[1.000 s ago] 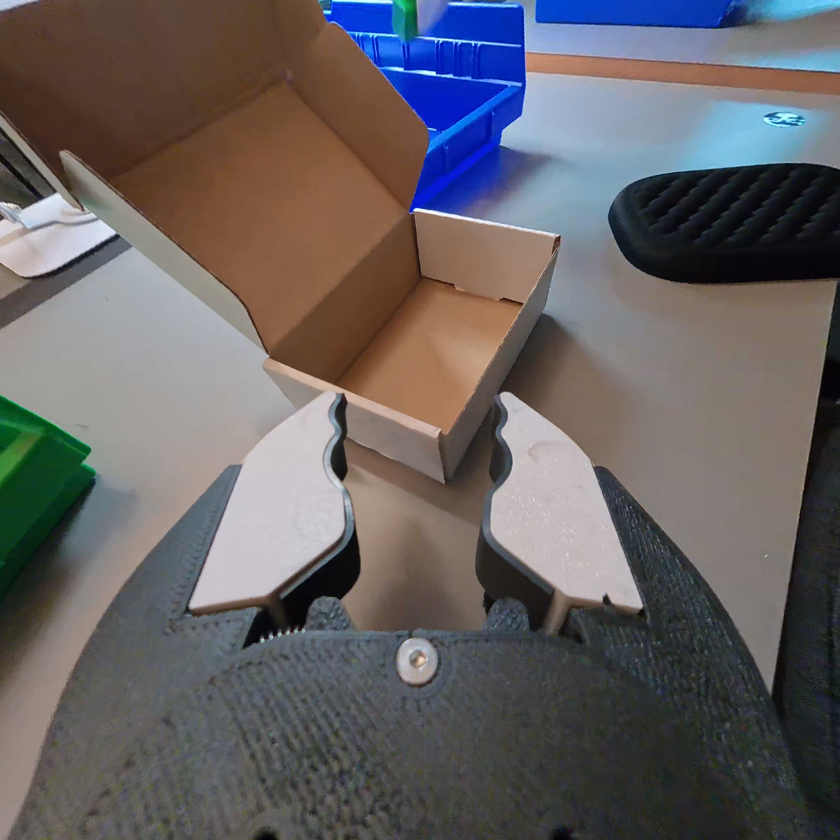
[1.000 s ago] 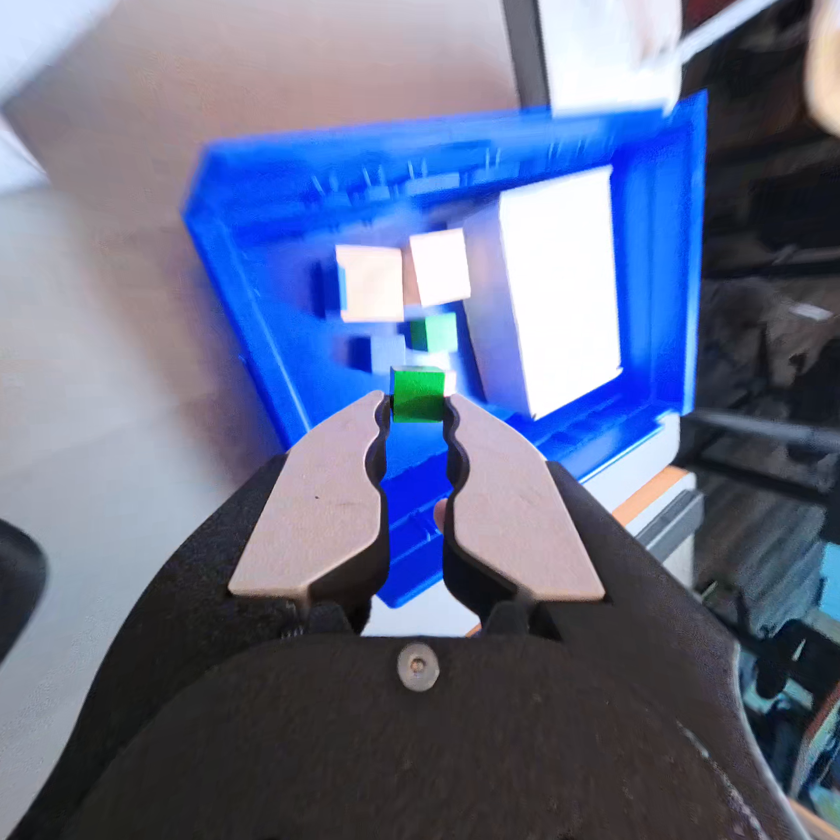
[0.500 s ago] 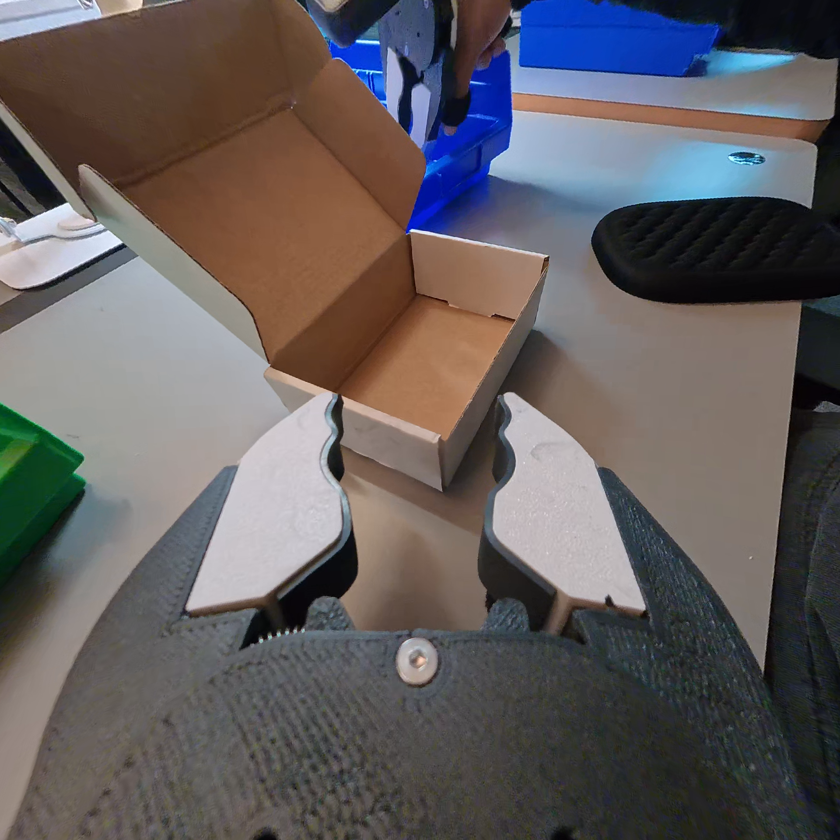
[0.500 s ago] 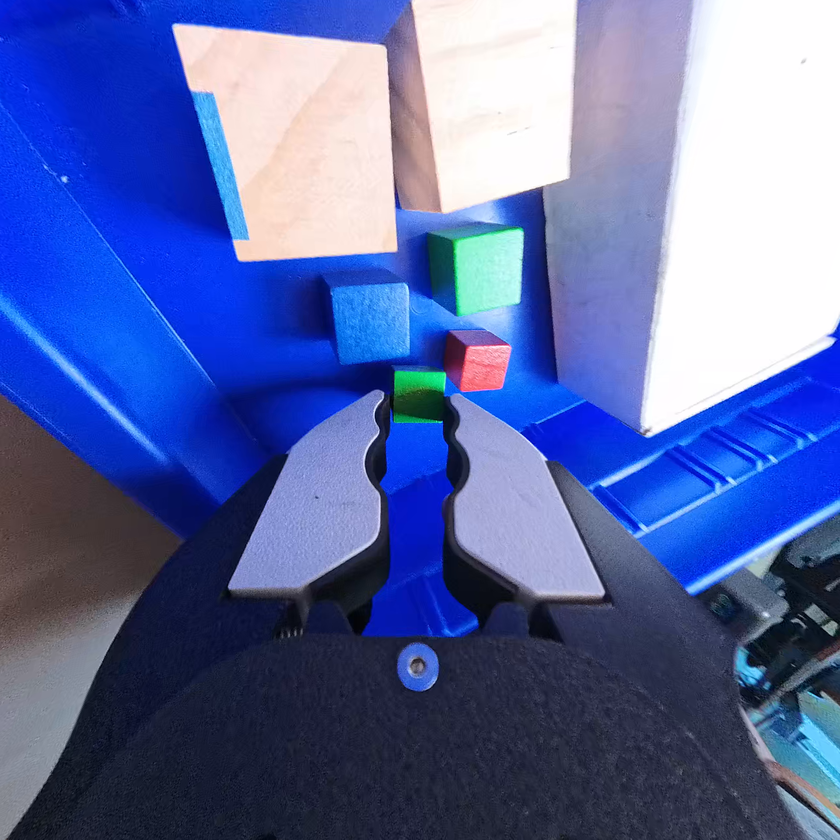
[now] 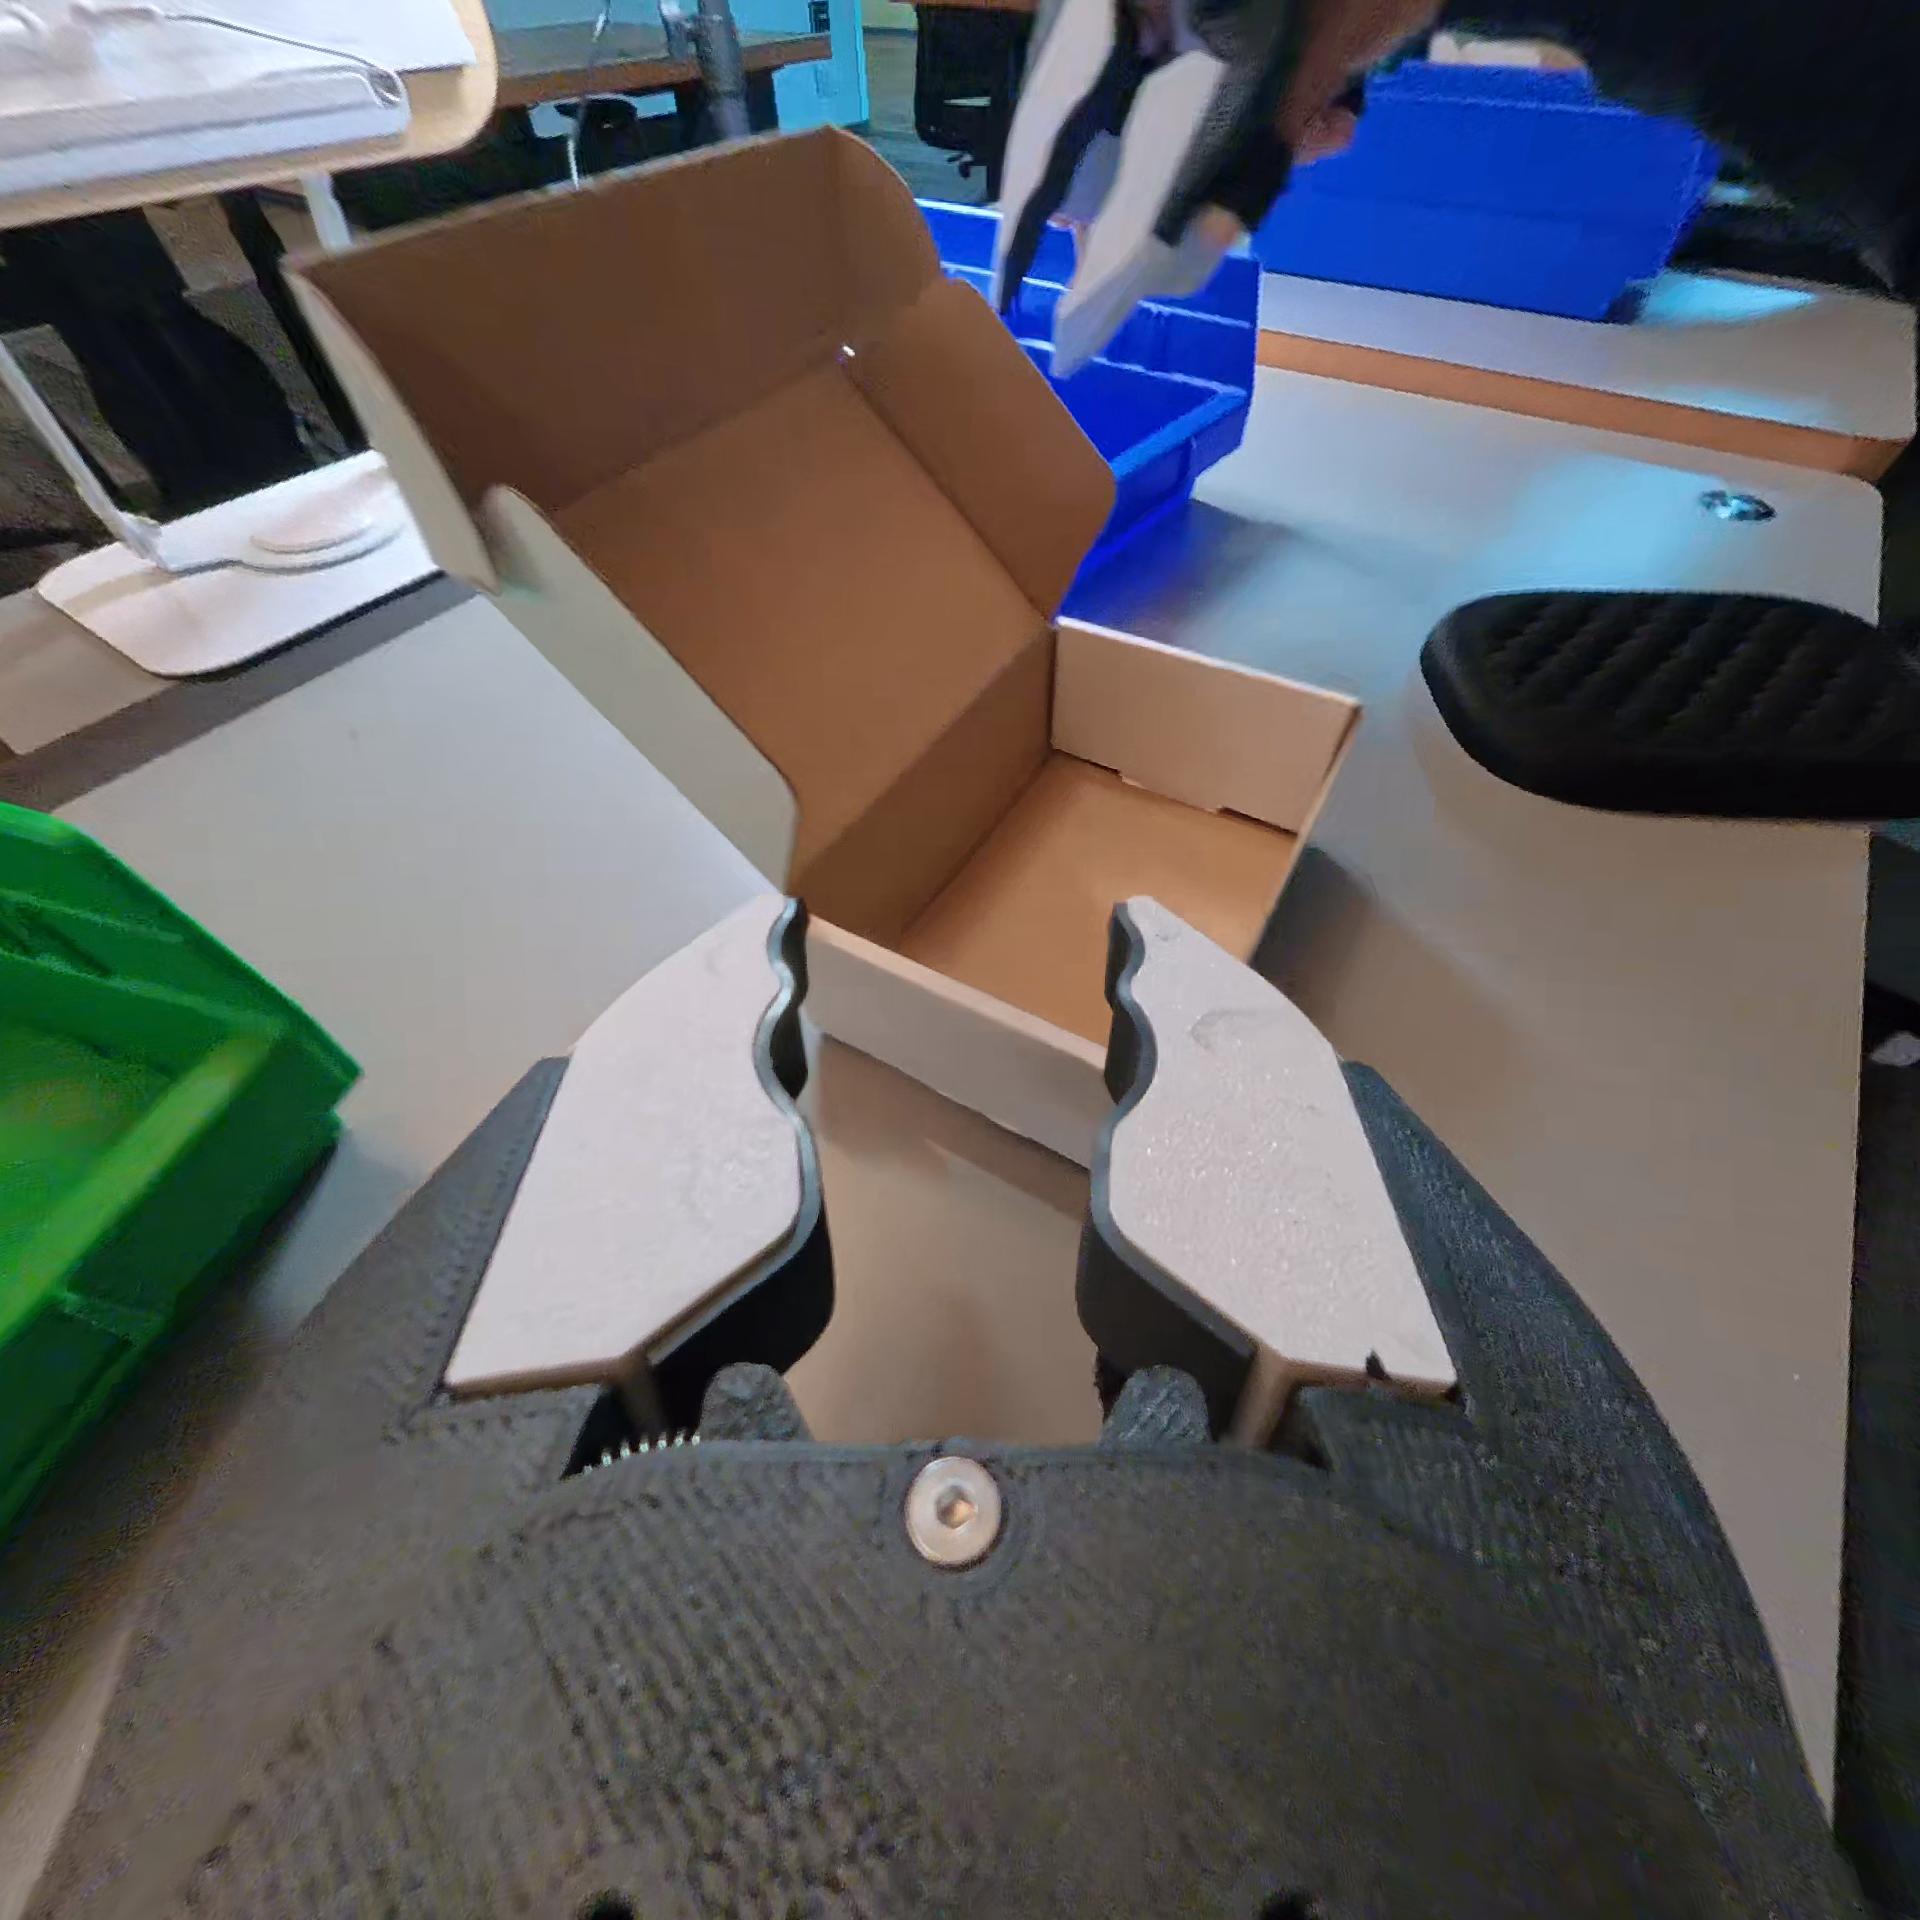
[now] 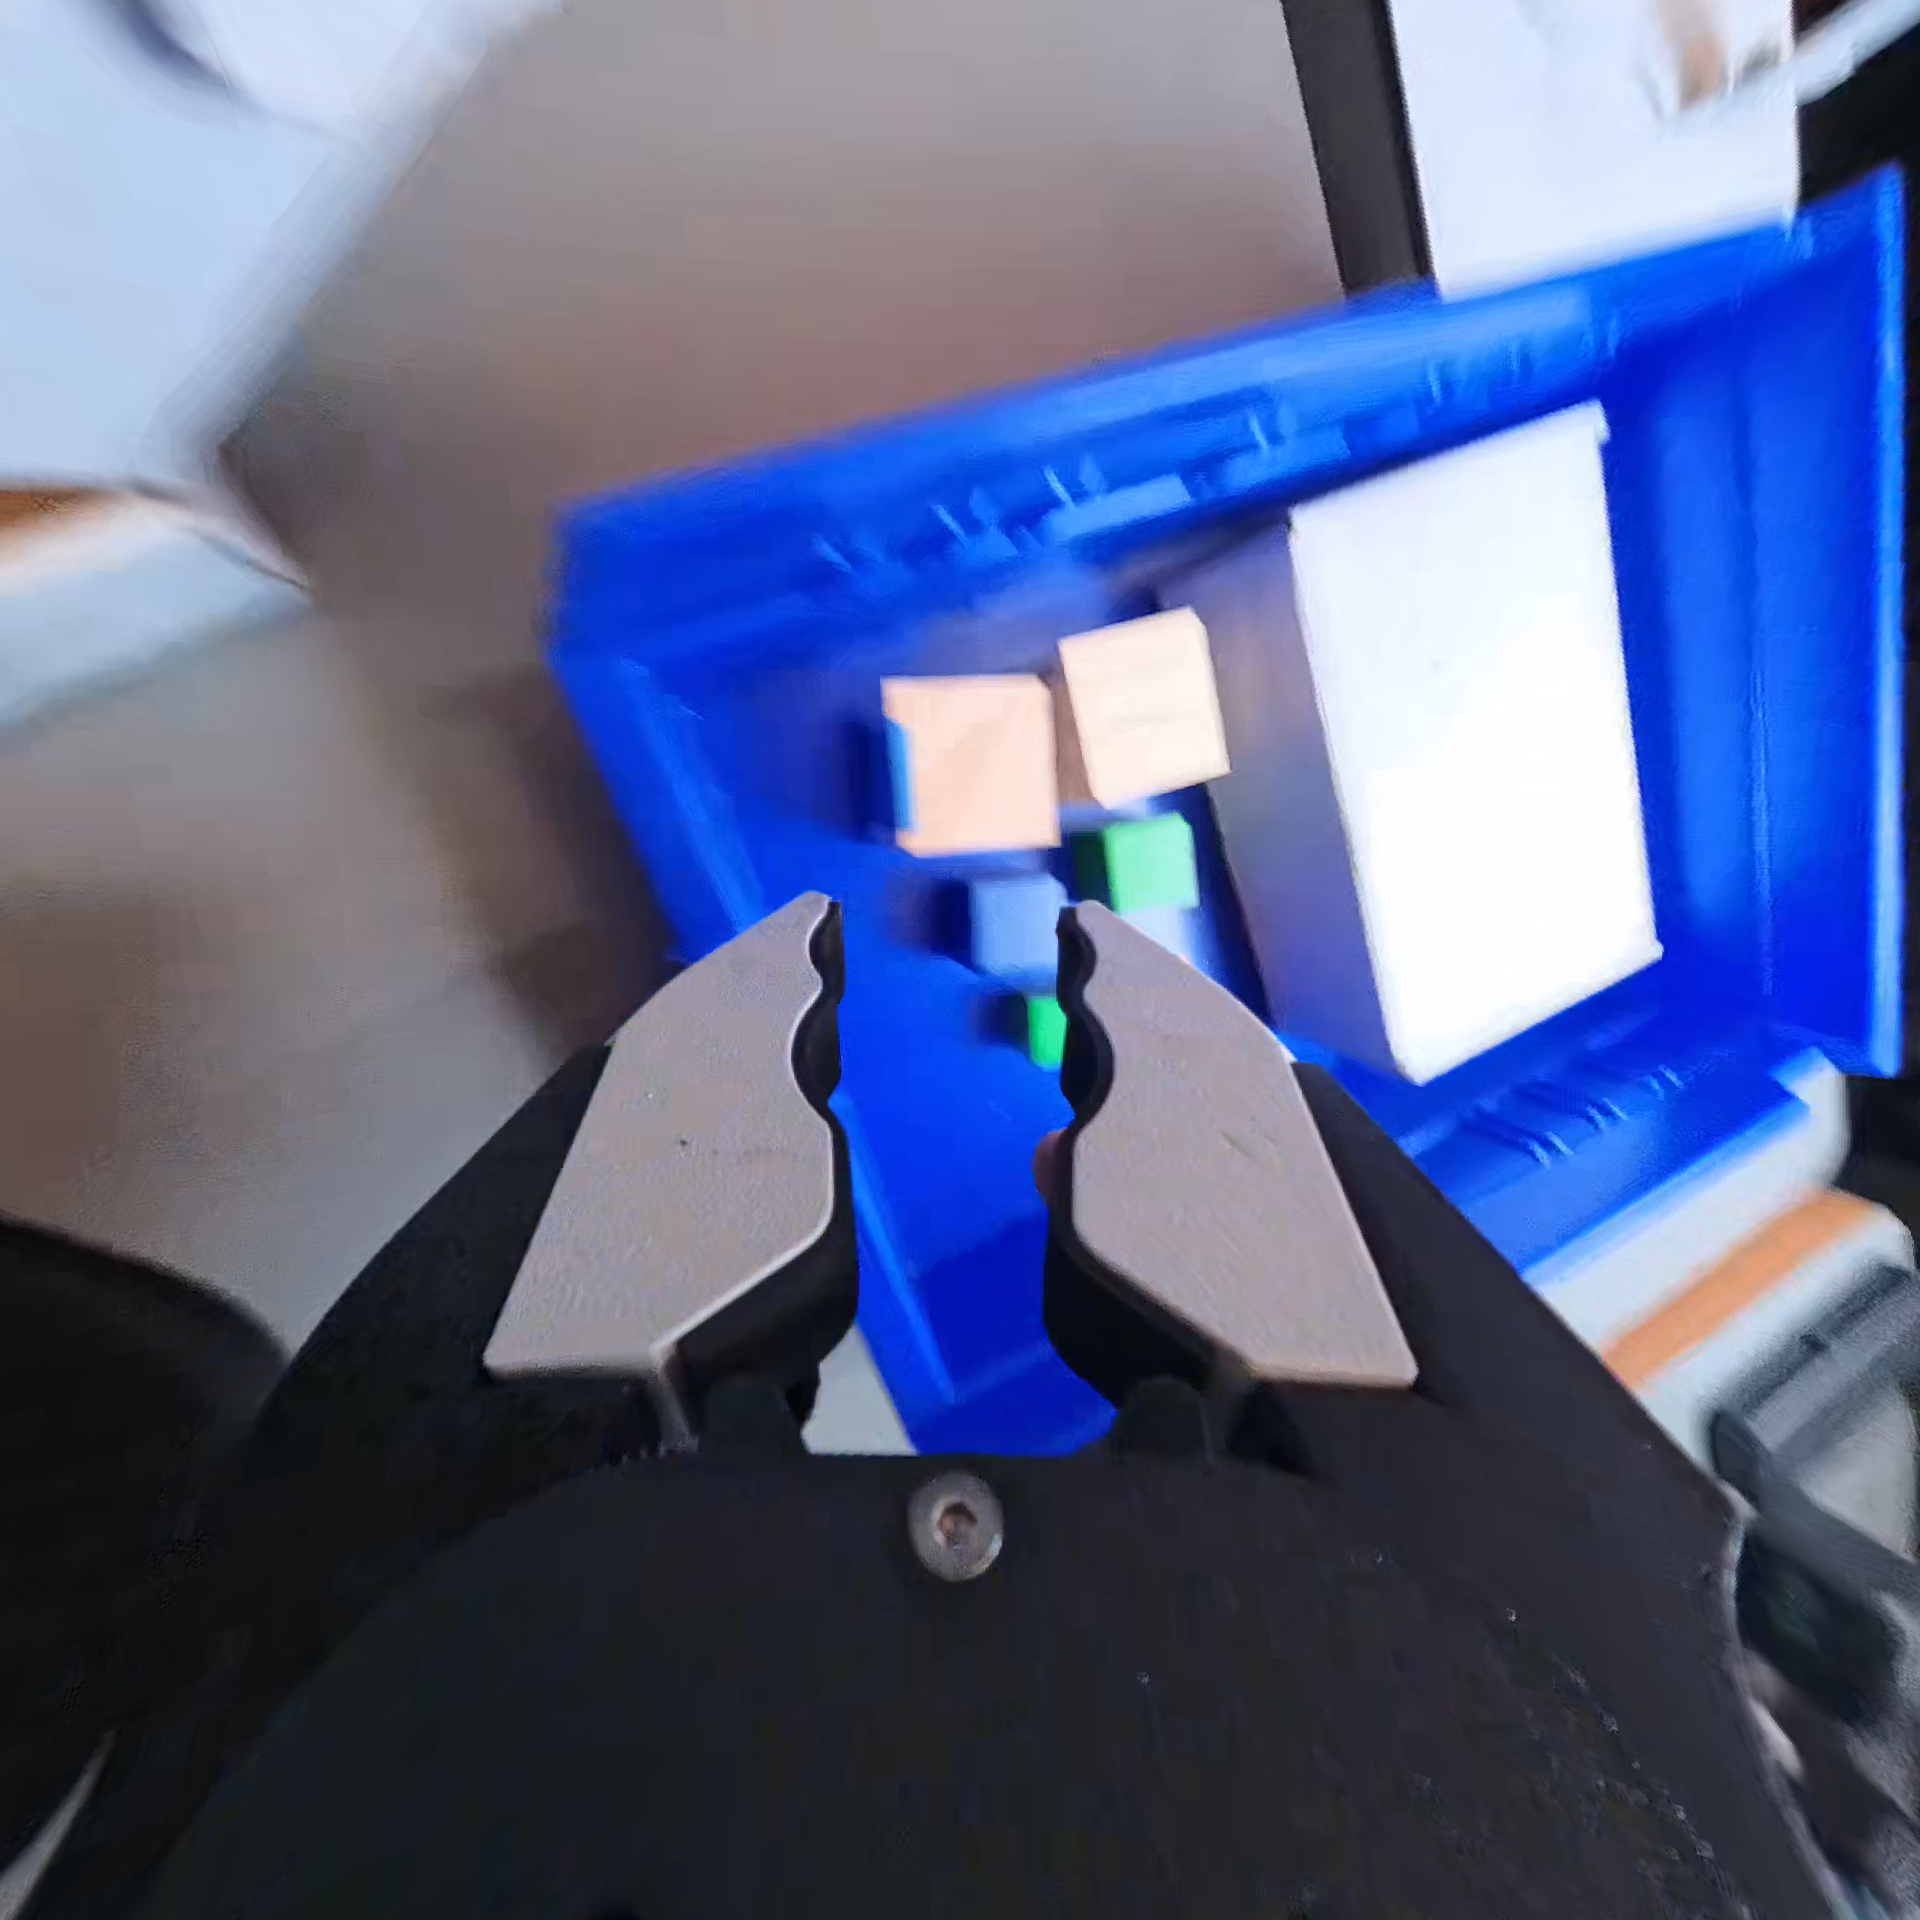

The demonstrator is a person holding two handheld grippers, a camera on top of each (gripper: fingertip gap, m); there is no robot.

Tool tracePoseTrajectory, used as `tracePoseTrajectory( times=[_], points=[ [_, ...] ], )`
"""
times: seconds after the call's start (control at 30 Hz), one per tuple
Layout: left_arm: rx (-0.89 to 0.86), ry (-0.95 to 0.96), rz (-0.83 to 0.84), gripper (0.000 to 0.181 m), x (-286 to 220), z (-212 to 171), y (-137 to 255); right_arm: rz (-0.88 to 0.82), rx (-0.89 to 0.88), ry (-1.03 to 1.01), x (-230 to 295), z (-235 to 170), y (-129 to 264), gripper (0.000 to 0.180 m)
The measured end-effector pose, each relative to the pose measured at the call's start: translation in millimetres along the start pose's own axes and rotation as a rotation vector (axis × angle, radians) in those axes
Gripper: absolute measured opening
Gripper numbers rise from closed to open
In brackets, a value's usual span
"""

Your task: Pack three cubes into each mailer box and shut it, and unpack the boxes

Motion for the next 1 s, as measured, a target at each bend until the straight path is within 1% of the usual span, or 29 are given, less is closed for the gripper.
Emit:
tracePoseTrajectory(
  times=[0.1,0.17,0.27,0.33,0.4,0.47,0.63,0.77,0.83,0.9,0.93,1.0],
  points=[
    [-0.021,0.048,-0.028,0.040,21.2,20.2,-2.7,0.180,-0.189,-0.017,29.8,19.4,21.0,0.039],
    [-0.016,0.089,-0.025,0.033,37.5,33.7,-9.2,0.271,-0.275,-0.046,47.2,31.2,23.8,0.039],
    [0.041,0.142,0.000,0.033,63.2,43.1,-26.4,0.289,-0.294,-0.100,66.2,43.3,9.8,0.039],
    [0.092,0.210,-0.026,0.033,74.1,42.7,-38.2,0.318,-0.306,-0.170,76.0,47.9,0.2,0.037],
    [0.083,0.277,-0.062,0.033,77.6,41.7,-46.1,0.341,-0.350,-0.216,84.3,49.8,-2.3,0.032],
    [0.079,0.301,-0.074,0.030,76.7,40.3,-50.3,0.316,-0.388,-0.220,92.4,50.1,-2.6,0.029],
    [0.030,0.231,-0.033,0.029,66.3,38.7,-48.1,0.172,-0.441,-0.195,109.3,44.7,0.2,0.023],
    [-0.024,0.088,-0.028,0.027,45.6,34.6,-36.7,0.035,-0.475,-0.049,134.7,35.4,6.8,0.022],
    [-0.021,0.009,-0.071,0.027,33.8,30.5,-29.8,0.067,-0.474,0.001,150.6,28.7,7.8,0.022],
    [0.042,-0.037,-0.151,0.037,22.9,22.5,-25.2,0.140,-0.422,0.037,167.2,20.9,4.5,0.022],
    [0.076,-0.056,-0.187,0.045,18.2,17.3,-23.6,0.158,-0.410,0.056,174.2,17.0,2.5,0.027],
    [0.116,-0.104,-0.218,0.044,12.9,8.0,-20.1,0.171,-0.434,0.070,180.6,10.7,3.2,0.031]
  ],
)
Point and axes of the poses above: each gripper's, where its closed fingertips meet, y back along the fingers, z out of its top, x = y × z across the jaws, the point moved 10 cm from there along y, back along the fingers, and after that the axes turned 1 degree about -z, right-handed, at the moved point
